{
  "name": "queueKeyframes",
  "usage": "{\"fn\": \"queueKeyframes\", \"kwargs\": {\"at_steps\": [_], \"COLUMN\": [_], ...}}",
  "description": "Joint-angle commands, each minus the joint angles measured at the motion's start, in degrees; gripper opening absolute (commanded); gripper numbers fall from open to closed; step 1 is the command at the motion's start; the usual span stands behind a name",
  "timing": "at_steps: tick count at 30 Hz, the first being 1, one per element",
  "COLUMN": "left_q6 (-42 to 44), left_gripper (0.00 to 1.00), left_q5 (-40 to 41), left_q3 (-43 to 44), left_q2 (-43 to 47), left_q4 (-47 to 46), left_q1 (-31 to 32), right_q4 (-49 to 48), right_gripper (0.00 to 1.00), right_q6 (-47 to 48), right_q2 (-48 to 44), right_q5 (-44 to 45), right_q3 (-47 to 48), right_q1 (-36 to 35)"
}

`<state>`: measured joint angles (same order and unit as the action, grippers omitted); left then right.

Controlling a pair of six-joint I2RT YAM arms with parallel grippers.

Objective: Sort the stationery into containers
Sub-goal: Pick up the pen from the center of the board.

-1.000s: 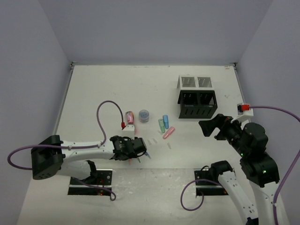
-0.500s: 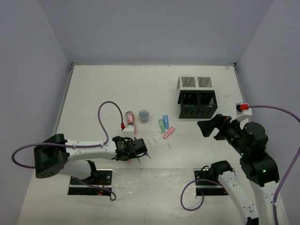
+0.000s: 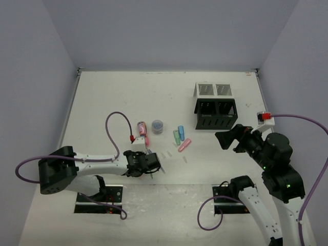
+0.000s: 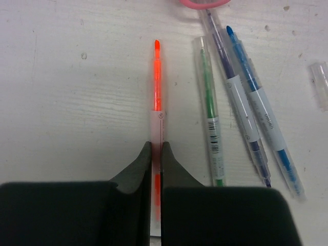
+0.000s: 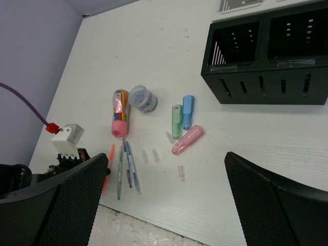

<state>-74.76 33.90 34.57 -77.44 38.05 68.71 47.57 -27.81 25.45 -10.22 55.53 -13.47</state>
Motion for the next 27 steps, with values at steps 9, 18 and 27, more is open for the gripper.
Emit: {"fn": "queueKeyframes", "kwargs": {"at_steps": [9, 18, 27], "left_q6": [-8.1, -3.1, 17.0], "left_gripper": [0.0, 0.0, 0.0], "left_q5": [3.1, 8.9, 13.6], "left_q3": [-0.6, 8.7, 16.8], "left_q2": [14.3, 23.7, 30.7], "left_q4": [12.8, 18.3, 13.6], "left_q1": [0.3, 0.2, 0.3], "right_q4": [-3.6, -9.4, -11.3], "right_gripper": [0.99, 0.99, 0.99], "right_q6": [-0.1, -3.1, -1.0], "right_q2": [0.1, 3.9, 12.3], "right_q5": [-4.6, -11.4, -10.5], "right_q3": [-0.5, -5.2, -11.4], "right_q1": [0.0, 0.0, -0.9]}}
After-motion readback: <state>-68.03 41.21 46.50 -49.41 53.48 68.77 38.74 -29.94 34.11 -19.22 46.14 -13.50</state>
